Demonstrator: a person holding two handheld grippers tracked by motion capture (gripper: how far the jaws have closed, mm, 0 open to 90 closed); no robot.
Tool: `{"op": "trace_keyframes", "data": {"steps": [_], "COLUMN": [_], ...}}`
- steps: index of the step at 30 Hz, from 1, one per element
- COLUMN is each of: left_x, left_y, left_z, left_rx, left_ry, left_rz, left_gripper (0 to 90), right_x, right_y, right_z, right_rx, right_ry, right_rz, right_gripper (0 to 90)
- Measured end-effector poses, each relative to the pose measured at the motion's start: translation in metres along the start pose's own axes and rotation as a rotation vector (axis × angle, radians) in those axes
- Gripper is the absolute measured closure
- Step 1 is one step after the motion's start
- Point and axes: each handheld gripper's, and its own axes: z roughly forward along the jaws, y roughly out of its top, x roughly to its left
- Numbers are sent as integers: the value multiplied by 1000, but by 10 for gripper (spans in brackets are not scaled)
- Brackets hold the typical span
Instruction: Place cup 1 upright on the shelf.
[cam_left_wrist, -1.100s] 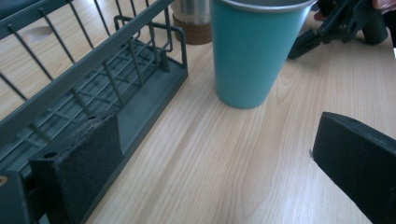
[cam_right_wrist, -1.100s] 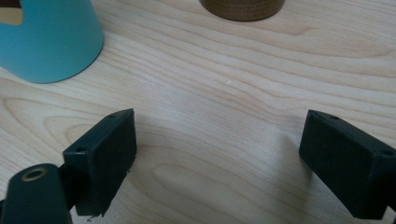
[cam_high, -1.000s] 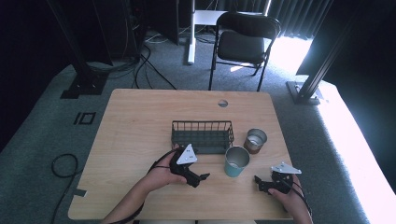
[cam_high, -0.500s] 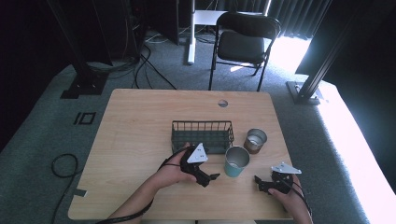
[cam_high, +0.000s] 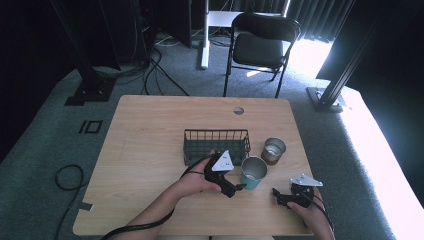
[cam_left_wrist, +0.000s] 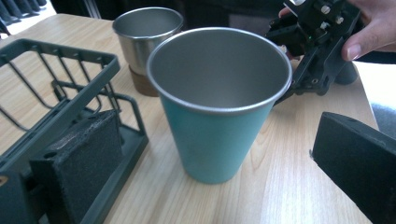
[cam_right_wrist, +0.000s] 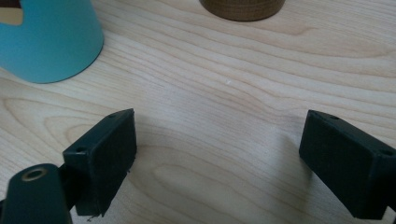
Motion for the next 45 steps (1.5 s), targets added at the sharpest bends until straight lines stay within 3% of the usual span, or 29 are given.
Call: {"op": "trace_keyframes", "data": {"steps": [8,21,40,41,45], "left_x": [-1,2,-1,-1,-1], "left_y": [2,4,13,12,11], "left_z": [15,34,61,61,61], "left_rx": [5,-7,-13,-20,-19], "left_ry": [-21,5,-19,-19,-4], "left_rz": [0,6,17,0,8], "left_gripper": [22,22,22,67,112], "right_x": [0,0,0,0,0], "right_y": [0,0,0,0,0], "right_z": [0,0,0,0,0], "right_rx": [-1,-1,-1,-1,-1], "right_ry": [0,0,1,1,1], "right_rz": [-1,-1,0,-1,-1], "right_gripper": [107,107,107,107,107]}}
